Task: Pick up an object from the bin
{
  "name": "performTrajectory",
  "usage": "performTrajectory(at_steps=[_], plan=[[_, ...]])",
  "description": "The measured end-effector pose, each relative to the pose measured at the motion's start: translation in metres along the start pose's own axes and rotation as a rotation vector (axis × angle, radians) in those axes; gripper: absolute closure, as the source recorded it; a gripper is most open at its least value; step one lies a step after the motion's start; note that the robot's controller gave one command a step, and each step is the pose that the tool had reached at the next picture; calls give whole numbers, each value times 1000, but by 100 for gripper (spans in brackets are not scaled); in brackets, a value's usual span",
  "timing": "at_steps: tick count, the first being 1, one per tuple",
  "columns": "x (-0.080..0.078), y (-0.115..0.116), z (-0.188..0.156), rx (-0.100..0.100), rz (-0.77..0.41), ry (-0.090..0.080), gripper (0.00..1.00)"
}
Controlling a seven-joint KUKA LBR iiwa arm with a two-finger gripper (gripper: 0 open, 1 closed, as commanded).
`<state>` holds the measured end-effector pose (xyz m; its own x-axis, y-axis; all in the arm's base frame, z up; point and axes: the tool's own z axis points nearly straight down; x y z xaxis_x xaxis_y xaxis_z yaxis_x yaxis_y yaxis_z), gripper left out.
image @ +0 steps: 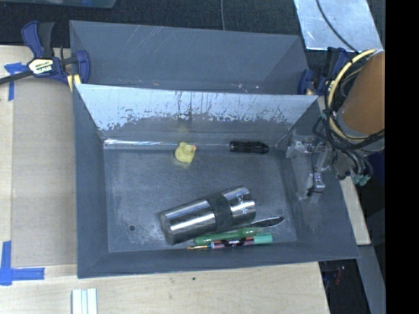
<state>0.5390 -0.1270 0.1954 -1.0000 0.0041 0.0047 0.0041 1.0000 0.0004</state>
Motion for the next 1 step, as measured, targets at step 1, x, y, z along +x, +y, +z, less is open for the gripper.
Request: performTrajectory(at_steps=[1], plan=[[-2,1,-5,1,-5,-9,0]])
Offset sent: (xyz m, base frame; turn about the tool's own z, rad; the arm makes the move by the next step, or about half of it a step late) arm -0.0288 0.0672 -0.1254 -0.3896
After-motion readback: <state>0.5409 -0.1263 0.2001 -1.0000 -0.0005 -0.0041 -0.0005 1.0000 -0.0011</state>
